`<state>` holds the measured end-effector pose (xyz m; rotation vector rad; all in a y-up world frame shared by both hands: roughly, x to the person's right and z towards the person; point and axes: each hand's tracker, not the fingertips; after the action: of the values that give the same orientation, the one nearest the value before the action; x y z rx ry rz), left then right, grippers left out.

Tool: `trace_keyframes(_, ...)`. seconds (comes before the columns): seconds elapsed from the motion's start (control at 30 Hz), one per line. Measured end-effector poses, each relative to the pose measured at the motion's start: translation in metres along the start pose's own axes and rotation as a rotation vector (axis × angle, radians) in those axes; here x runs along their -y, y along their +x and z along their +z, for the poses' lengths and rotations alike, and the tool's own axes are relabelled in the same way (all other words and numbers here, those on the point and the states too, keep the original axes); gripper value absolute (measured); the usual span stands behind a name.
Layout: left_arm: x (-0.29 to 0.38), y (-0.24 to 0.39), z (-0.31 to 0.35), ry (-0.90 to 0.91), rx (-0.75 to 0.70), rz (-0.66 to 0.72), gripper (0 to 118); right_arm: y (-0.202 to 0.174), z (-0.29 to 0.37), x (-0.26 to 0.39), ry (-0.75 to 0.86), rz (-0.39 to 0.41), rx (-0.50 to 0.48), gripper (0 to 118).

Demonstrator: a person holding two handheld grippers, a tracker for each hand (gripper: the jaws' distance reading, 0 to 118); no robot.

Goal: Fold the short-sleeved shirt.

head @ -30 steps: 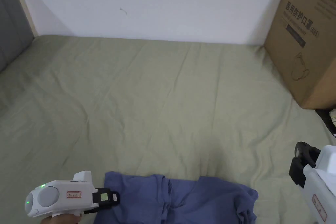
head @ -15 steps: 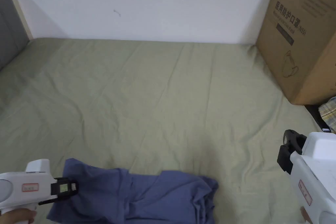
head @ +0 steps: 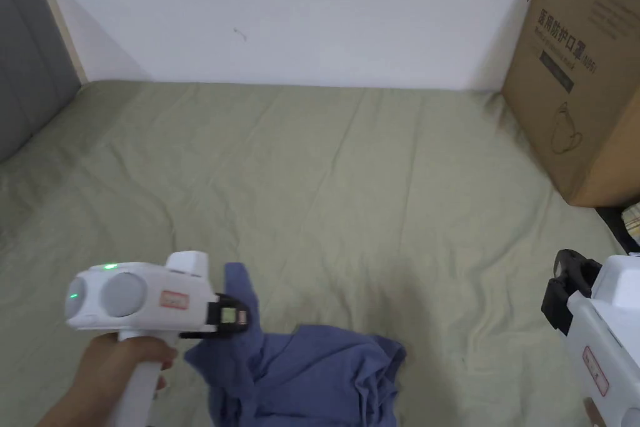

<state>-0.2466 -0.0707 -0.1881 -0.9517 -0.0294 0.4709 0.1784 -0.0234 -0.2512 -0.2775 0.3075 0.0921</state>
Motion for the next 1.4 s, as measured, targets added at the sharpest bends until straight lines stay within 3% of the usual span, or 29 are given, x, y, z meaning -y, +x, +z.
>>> trace_keyframes(0.27,0.006,0.077,-0.11,-0.167,-0.015,-0.12,12,0.019,0.006,0.008,-0.009,-0.035,0.027,0)
trace_keyframes(0.47,0.043,0.103,-0.191,-0.274,-0.155,-0.172,12,0.029,0.01,0.016,-0.026,-0.04,0.051,0)
trace_keyframes(0.6,0.049,0.114,-0.19,-0.247,-0.194,-0.244,13,0.032,0.011,0.017,-0.035,-0.033,0.056,0)
trace_keyframes(0.67,0.044,0.112,-0.182,-0.248,-0.183,-0.233,20,0.031,0.011,0.016,-0.035,-0.029,0.057,0)
trace_keyframes(0.73,0.037,0.11,-0.165,-0.191,-0.123,-0.164,49,0.03,0.012,0.015,-0.032,-0.029,0.055,0)
trace_keyframes(0.8,0.032,0.108,-0.144,-0.126,-0.035,-0.142,88,0.028,0.013,0.012,-0.028,-0.03,0.055,0)
trace_keyframes(0.83,0.03,0.108,-0.133,-0.091,-0.013,-0.14,96,0.027,0.013,0.011,-0.026,-0.03,0.053,0)
trace_keyframes(1.0,0.024,0.092,-0.073,0.178,0.017,-0.106,98,0.021,0.015,0.005,-0.013,-0.02,0.042,0)
trace_keyframes(1.17,0.029,0.062,-0.055,0.335,-0.104,-0.126,97,0.016,0.014,0.003,-0.012,-0.014,0.03,0)
trace_keyframes(1.23,0.032,0.048,-0.054,0.375,-0.079,-0.084,94,0.014,0.014,0.003,-0.013,-0.013,0.026,0)
trace_keyframes(1.3,0.038,0.037,-0.057,0.418,-0.048,-0.044,76,0.014,0.013,0.003,-0.017,-0.02,0.019,0)
trace_keyframes(1.33,0.041,0.034,-0.059,0.423,-0.058,-0.044,60,0.014,0.013,0.003,-0.02,-0.022,0.017,0)
trace_keyframes(1.4,0.047,0.029,-0.066,0.435,-0.065,-0.058,7,0.014,0.013,0.003,-0.023,-0.017,0.018,0)
